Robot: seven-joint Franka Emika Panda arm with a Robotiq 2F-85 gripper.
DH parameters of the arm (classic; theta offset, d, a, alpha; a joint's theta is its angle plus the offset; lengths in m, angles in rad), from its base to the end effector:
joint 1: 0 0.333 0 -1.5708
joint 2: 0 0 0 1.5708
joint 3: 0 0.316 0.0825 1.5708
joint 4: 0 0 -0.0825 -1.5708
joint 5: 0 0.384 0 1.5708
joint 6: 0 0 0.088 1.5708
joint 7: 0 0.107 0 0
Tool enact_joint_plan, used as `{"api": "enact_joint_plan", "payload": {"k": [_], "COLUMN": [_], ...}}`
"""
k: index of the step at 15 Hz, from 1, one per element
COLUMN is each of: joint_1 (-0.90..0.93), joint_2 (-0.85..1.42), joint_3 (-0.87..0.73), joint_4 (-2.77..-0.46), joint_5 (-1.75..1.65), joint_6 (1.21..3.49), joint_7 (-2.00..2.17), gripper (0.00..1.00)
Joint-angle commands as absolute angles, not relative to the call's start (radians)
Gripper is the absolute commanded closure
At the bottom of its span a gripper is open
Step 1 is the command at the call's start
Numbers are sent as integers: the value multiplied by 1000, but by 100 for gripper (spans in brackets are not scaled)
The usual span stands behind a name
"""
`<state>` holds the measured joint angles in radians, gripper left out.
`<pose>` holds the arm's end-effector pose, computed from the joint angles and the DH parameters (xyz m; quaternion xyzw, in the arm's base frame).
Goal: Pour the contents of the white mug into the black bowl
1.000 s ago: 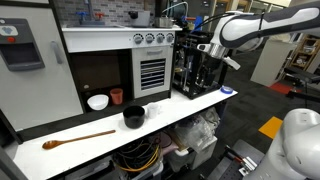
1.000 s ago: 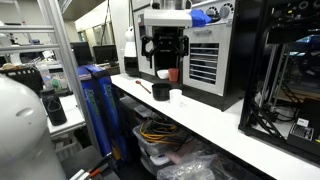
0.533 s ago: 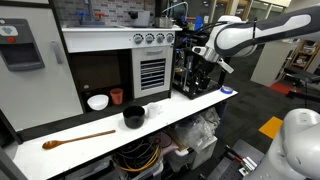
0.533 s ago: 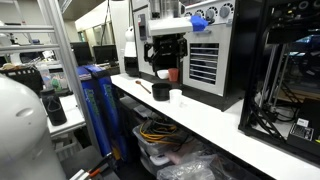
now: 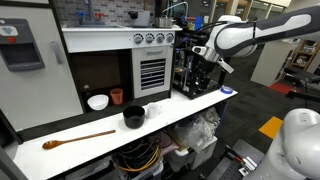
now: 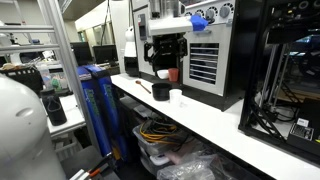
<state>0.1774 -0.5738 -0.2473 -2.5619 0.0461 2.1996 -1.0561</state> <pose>0.3920 -0.0292 0.4704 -0.8730 -0.4701 -0.1280 0.0232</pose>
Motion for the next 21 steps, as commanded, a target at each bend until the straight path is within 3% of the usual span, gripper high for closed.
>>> {"api": "enact_joint_plan", "payload": {"k": [1, 9, 21], "joint_1": [189, 275, 98], "joint_2": [-565, -282, -17], "joint_3": [-251, -339, -203], "joint_4": [-2558, -2495, -2348], "joint_5": [117, 438, 677], "joint_6": [2243, 2389, 2359], "joint_7": [-1132, -1532, -1862], "gripper": [0, 0, 0]}}
